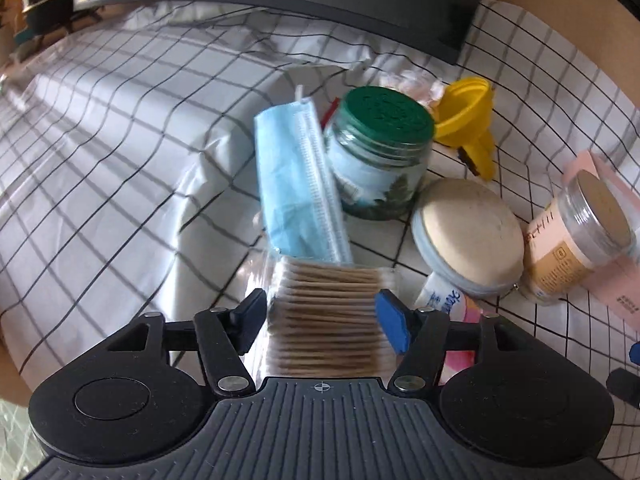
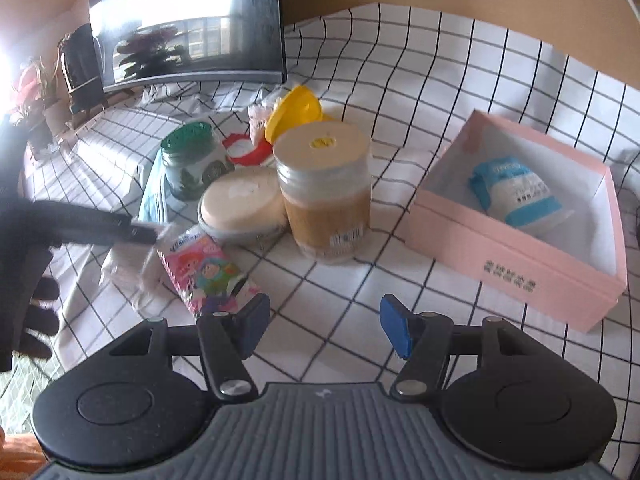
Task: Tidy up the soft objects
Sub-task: 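Grasp the bundle of cotton swabs with the left gripper, then grasp the pink Kleenex tissue pack with the right gripper while the left gripper holds the swabs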
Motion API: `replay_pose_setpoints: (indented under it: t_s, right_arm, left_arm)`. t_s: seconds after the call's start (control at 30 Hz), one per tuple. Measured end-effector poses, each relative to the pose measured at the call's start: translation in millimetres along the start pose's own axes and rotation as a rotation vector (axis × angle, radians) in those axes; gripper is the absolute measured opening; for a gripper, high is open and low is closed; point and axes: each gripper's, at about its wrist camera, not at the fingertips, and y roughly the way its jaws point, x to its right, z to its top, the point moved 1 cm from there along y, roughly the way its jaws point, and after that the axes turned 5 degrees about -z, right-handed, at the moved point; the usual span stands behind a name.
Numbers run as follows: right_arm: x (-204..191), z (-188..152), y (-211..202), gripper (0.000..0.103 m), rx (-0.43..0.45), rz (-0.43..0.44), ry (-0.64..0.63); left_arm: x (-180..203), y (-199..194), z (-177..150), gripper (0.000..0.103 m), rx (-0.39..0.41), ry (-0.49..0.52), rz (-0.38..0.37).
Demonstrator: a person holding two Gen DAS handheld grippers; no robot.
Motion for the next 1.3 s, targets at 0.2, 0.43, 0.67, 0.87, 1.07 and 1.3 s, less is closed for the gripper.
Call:
replay_pose_setpoints:
  t_s: [0.2,0.43,0.67,0.87,1.07,1.3]
  right_arm:
    - [10,-13,0,0.062,-0.012,0.002,-0.012]
    - [28,-21,13,0.062,-0.054,0.034,0.060]
    - [28,-24,14,0.062,-0.053,0.041,0.047]
    - [22,-28,9,0.062,-0.024,0.007,-0.013]
    - [10,-13,-4,0.062,0.052,0.051,-0.095]
    - [-37,12,5,0.062,0.061,0.204,-0.307]
  left_arm:
    - [6,-11,-4,0.070,0.023,0.063,-0.063]
    - [35,-10,-19,0.074,0.004,0.236,0.027]
    - [25,2,-20,0.093,-0.001,0.168,-0.020]
    - [8,5,-16,0.094,0.035,0.128,-0.035]
    - [12,8,-20,0.086,-0.009,0.193,-0.052]
    - [-2,-16,-29,0.081,0.007,0.209,-0.139]
